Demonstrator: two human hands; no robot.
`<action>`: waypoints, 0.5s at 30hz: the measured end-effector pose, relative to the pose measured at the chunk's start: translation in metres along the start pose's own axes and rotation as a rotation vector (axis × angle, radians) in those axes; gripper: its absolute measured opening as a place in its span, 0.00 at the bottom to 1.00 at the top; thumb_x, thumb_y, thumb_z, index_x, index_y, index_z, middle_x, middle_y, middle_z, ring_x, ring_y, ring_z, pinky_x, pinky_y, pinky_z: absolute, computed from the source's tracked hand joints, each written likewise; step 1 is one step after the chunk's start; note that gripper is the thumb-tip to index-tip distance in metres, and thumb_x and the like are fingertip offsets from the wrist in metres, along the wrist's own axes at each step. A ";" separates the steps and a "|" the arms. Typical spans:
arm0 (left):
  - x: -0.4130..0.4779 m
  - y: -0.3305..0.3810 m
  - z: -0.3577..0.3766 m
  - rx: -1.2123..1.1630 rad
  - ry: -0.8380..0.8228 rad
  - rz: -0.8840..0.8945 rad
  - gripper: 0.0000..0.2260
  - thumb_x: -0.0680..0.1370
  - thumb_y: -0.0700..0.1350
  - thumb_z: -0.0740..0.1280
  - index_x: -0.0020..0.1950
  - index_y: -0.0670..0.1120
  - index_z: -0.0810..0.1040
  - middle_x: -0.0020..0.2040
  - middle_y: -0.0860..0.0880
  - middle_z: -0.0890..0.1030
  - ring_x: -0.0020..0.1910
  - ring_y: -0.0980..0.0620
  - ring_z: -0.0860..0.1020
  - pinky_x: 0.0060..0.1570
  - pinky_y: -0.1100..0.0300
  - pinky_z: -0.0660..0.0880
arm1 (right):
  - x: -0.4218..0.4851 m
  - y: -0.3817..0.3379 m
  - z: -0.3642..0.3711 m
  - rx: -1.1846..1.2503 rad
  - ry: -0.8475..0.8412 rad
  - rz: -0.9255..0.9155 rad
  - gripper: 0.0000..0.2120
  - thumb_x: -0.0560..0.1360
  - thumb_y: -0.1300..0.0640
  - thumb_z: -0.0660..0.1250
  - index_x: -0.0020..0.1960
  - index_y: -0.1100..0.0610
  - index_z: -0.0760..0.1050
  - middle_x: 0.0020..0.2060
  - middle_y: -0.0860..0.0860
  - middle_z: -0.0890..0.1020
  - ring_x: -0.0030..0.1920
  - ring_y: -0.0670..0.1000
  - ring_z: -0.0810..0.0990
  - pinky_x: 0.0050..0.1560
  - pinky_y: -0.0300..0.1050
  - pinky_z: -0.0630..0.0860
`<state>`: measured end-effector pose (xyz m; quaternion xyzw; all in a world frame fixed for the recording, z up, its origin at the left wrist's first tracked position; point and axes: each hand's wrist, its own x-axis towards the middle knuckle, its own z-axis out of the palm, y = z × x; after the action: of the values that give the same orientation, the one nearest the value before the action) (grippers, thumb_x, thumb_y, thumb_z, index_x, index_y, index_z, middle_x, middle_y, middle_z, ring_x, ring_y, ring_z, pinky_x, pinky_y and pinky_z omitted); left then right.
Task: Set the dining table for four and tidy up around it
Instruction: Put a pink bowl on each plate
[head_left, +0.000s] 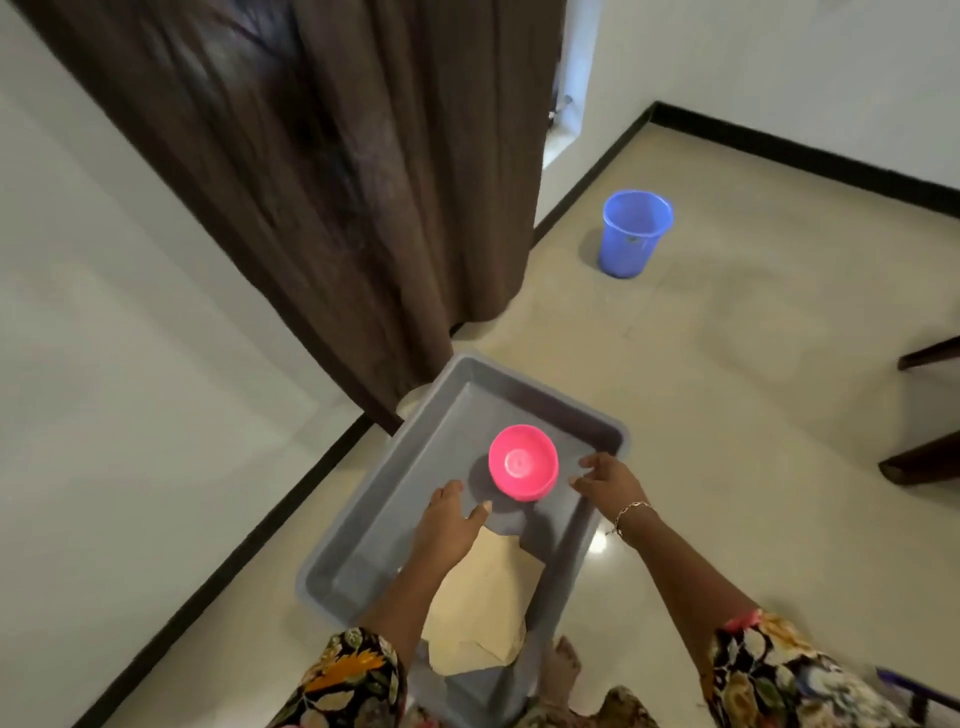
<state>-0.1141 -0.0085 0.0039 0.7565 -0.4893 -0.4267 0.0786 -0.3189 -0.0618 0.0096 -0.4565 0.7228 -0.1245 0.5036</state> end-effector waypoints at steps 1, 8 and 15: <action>0.013 0.001 0.000 -0.013 -0.021 -0.010 0.27 0.79 0.52 0.63 0.73 0.41 0.62 0.71 0.42 0.66 0.70 0.45 0.66 0.67 0.53 0.65 | 0.009 0.000 0.003 0.022 -0.001 0.038 0.18 0.73 0.60 0.68 0.62 0.61 0.71 0.49 0.57 0.76 0.51 0.55 0.75 0.50 0.41 0.68; 0.100 0.004 0.008 -0.124 -0.168 -0.084 0.29 0.77 0.49 0.66 0.73 0.40 0.60 0.72 0.44 0.66 0.70 0.46 0.66 0.61 0.61 0.65 | 0.063 0.013 0.038 0.163 -0.006 0.255 0.27 0.73 0.60 0.69 0.69 0.60 0.64 0.65 0.60 0.71 0.63 0.58 0.72 0.64 0.50 0.69; 0.158 0.006 0.031 -0.365 -0.332 -0.181 0.29 0.67 0.48 0.74 0.63 0.40 0.69 0.62 0.42 0.76 0.56 0.46 0.75 0.57 0.53 0.73 | 0.101 0.026 0.063 0.292 -0.055 0.352 0.32 0.74 0.63 0.67 0.74 0.57 0.56 0.70 0.58 0.66 0.69 0.59 0.67 0.68 0.54 0.64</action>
<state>-0.1161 -0.1302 -0.1021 0.6902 -0.3407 -0.6314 0.0941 -0.2870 -0.1089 -0.0979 -0.2487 0.7517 -0.1255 0.5979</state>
